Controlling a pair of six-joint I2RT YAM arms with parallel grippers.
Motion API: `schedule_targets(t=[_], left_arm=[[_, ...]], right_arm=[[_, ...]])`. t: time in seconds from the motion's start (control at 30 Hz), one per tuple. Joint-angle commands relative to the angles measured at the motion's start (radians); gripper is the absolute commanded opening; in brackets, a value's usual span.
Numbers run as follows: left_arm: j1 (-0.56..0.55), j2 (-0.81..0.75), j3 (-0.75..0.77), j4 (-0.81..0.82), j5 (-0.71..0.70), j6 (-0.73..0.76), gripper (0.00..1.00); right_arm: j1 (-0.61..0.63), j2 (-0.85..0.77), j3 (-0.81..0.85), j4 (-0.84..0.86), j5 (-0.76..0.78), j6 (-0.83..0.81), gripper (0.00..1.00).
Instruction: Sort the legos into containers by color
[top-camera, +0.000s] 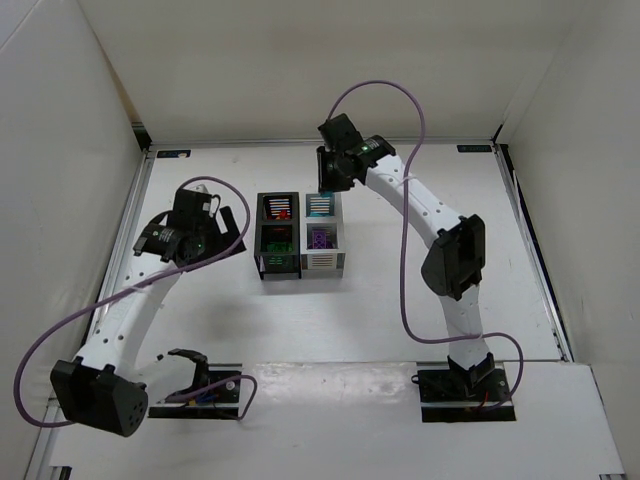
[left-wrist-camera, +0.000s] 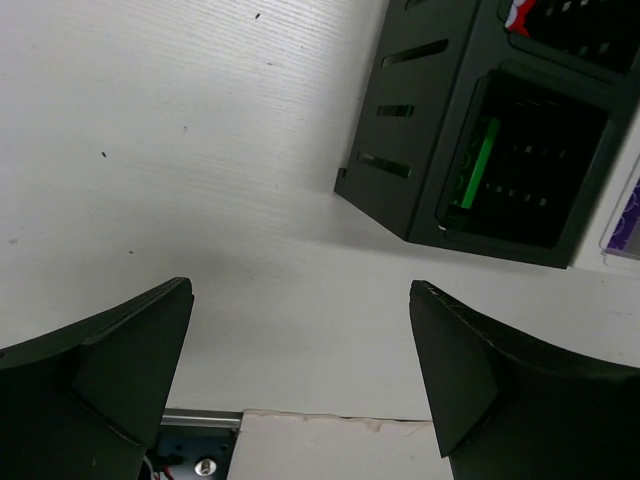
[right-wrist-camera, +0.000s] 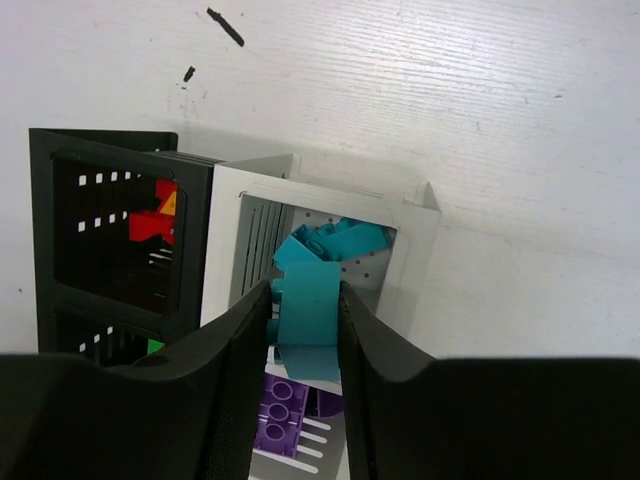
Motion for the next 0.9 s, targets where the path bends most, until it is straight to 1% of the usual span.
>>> schedule_targets(t=[0.0,0.03,0.07,0.13,0.17,0.2,0.3,0.33,0.4,0.43,0.5,0.57,0.63,0.67,0.7,0.73,0.77,0.8,0.83,0.87], left_arm=[[0.037,0.006,0.058,-0.003,0.063,0.062,1.00],[0.058,0.017,0.065,-0.002,0.072,0.065,1.00],[0.066,0.020,0.068,-0.002,0.077,0.071,1.00],[0.094,0.034,0.090,-0.005,0.091,0.076,1.00],[0.100,0.039,0.093,-0.008,0.097,0.074,1.00],[0.115,0.045,0.096,0.003,0.099,0.074,1.00],[0.138,0.049,0.099,0.012,0.137,0.082,1.00],[0.141,0.051,0.105,0.011,0.137,0.086,1.00],[0.143,0.048,0.114,0.008,0.116,0.095,1.00],[0.145,0.046,0.121,0.006,0.109,0.102,1.00],[0.146,0.036,0.125,0.008,0.074,0.106,1.00],[0.146,0.022,0.133,0.008,0.054,0.106,1.00],[0.146,-0.019,0.127,0.018,0.036,0.111,1.00],[0.146,-0.030,0.118,0.043,0.028,0.111,1.00],[0.148,-0.079,0.104,0.051,0.007,0.108,1.00],[0.146,-0.095,0.093,0.076,0.000,0.109,1.00],[0.145,-0.110,0.072,0.107,-0.007,0.111,1.00],[0.146,-0.162,0.050,0.118,-0.029,0.115,1.00],[0.146,-0.181,0.039,0.144,-0.041,0.112,1.00],[0.146,-0.193,0.030,0.158,-0.052,0.111,1.00]], right_arm=[[0.005,-0.025,0.002,0.032,-0.042,-0.025,0.37],[0.008,-0.029,-0.004,0.034,-0.048,-0.032,0.45],[0.014,-0.035,-0.024,0.037,-0.048,-0.032,0.60],[0.014,-0.048,-0.029,0.044,-0.050,-0.040,0.69],[0.016,-0.051,-0.028,0.043,-0.050,-0.037,0.72],[0.013,-0.054,-0.024,0.040,-0.057,-0.035,0.90],[0.004,-0.071,-0.021,0.040,-0.071,-0.032,0.90],[0.001,-0.101,-0.029,0.040,-0.064,-0.031,0.90],[-0.004,-0.123,-0.040,0.057,-0.044,-0.052,0.90],[0.001,-0.164,-0.046,0.060,-0.034,-0.060,0.90],[-0.022,-0.195,-0.087,0.089,-0.039,-0.081,0.90],[-0.038,-0.264,-0.116,0.106,-0.057,-0.077,0.90],[-0.064,-0.314,-0.194,0.138,-0.057,-0.072,0.90],[-0.076,-0.374,-0.248,0.149,-0.060,-0.066,0.90],[-0.094,-0.393,-0.276,0.173,-0.065,-0.063,0.90],[-0.116,-0.411,-0.363,0.202,-0.074,-0.064,0.90],[-0.137,-0.472,-0.394,0.236,-0.099,-0.052,0.90],[-0.162,-0.494,-0.426,0.251,-0.116,-0.051,0.90],[-0.174,-0.512,-0.457,0.295,-0.122,-0.054,0.90],[-0.188,-0.547,-0.531,0.304,-0.120,-0.054,0.90]])
